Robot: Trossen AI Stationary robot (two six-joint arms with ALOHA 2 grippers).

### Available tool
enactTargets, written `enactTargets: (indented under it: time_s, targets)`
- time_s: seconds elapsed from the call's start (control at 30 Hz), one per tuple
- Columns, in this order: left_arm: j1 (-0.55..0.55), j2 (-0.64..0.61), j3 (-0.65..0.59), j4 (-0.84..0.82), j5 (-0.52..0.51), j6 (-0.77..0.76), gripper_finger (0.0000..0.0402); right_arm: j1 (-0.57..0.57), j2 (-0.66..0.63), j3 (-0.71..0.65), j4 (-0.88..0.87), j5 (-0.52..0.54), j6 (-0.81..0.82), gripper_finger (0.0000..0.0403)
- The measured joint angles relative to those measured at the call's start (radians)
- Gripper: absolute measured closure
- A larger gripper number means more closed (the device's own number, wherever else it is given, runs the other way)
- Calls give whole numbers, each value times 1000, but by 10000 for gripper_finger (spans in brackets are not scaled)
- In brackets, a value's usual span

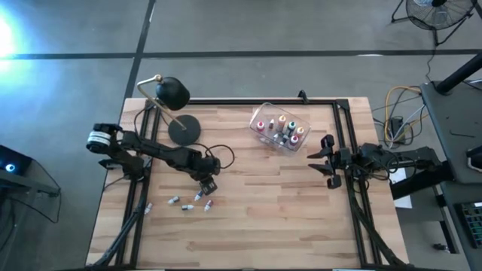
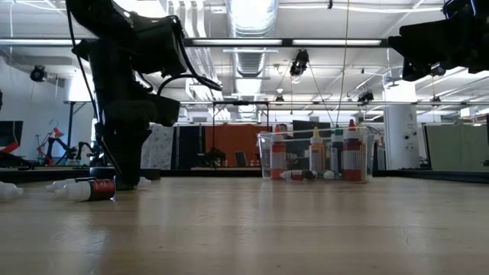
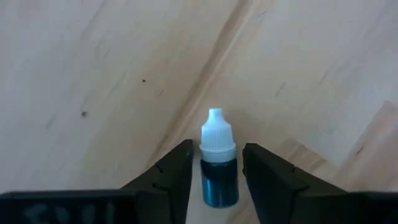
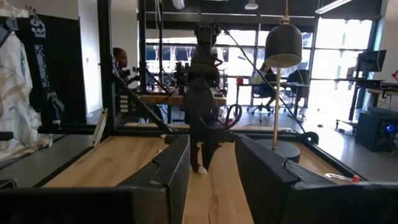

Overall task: Pick & Place food coloring
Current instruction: Put the small right green food coloring bottle into the transparent bin

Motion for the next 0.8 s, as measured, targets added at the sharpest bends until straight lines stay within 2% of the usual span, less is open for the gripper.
enactTargets:
  time_s: [0.13,0.23,0.33,0.43,0.53,0.63,0.73,0.8]
  targets:
    - [10,7,33,-30,-39,42,329,0,0,0,0,0,0,280]
    - [39,16,82,37,-86,99,369,0,-1,0,0,-2,0,280]
    - [91,8,173,88,-101,157,369,0,-1,0,0,-2,0,280]
    - [151,10,322,165,-107,231,369,0,2,0,1,-2,0,280]
    - [220,28,483,268,-111,329,366,0,4,0,0,-1,0,280]
    - [287,88,633,357,-12,364,352,0,6,0,-1,-3,0,280]
    - [315,181,779,308,79,332,307,0,10,0,1,-1,0,280]
    - [315,235,862,212,80,334,267,0,14,0,-1,0,0,280]
